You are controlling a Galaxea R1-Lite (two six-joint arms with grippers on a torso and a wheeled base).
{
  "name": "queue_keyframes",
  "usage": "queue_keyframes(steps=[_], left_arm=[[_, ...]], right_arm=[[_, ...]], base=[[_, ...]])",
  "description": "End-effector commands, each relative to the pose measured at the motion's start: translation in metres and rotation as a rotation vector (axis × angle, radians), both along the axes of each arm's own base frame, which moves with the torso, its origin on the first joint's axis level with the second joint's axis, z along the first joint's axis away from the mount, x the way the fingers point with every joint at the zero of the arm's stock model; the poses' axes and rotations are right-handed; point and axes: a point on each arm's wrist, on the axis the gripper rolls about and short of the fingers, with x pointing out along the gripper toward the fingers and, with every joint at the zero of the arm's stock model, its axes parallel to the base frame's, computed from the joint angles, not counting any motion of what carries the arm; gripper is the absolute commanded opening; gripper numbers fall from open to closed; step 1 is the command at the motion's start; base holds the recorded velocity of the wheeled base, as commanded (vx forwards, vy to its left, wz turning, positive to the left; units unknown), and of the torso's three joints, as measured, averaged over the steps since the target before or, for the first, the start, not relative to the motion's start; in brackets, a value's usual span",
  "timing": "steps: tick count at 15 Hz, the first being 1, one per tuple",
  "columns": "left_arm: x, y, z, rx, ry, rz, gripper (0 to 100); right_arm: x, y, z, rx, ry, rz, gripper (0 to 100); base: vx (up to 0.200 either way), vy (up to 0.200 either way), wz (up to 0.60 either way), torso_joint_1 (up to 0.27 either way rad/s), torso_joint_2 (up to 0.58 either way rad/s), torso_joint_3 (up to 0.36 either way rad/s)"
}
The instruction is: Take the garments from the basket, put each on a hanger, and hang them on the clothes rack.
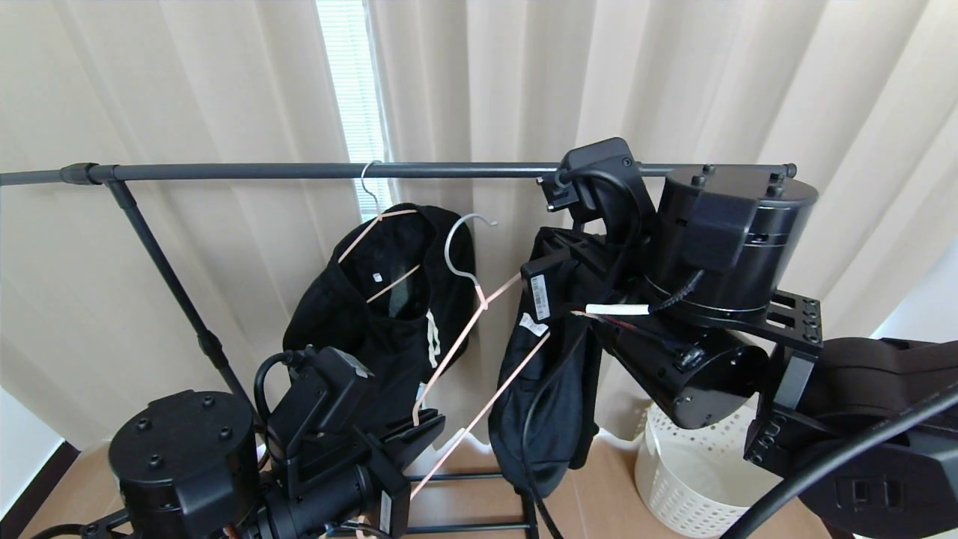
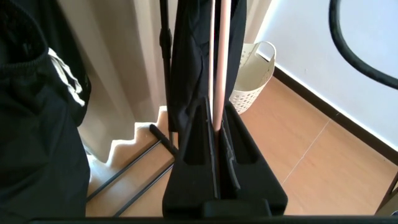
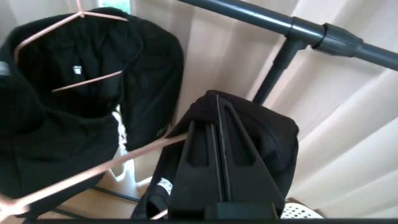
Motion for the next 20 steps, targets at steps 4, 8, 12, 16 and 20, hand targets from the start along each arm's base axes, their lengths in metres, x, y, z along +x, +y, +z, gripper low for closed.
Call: queue_keyframes(steps=[4, 8, 12, 16, 20], left_arm=[[-0.002, 0.000, 0.001, -0.014, -0.016, -0.007, 0], [-0.002, 0.000, 0.000, -0.012, -0.013, -0.007, 0], [-0.002, 0.000, 0.000, -0.012, -0.011, -0.005, 0], [-0.002, 0.000, 0.000, -0.015, -0.012, -0.005, 0], [-0.002, 0.000, 0.000, -0.016, -0.011, -0.005, 0]], right_arm=[[-0.016, 0.002, 0.005, 0.026, -0.002, 0.074, 0], [-0.031, 0.004, 0.008, 0.042, 0.001, 0.147, 0], [-0.044, 0.001, 0.009, 0.069, -0.010, 0.230, 0], [-0.052, -0.003, 0.006, 0.068, -0.031, 0.295, 0], [-0.062, -0.008, 0.007, 0.069, -0.029, 0.361, 0]], base=[[0.000, 0.000, 0.00, 0.000, 0.00, 0.000], [0.000, 0.000, 0.00, 0.000, 0.00, 0.000], [0.000, 0.000, 0.00, 0.000, 0.00, 0.000], [0.000, 0.000, 0.00, 0.000, 0.00, 0.000], [0.000, 0.000, 0.00, 0.000, 0.00, 0.000]])
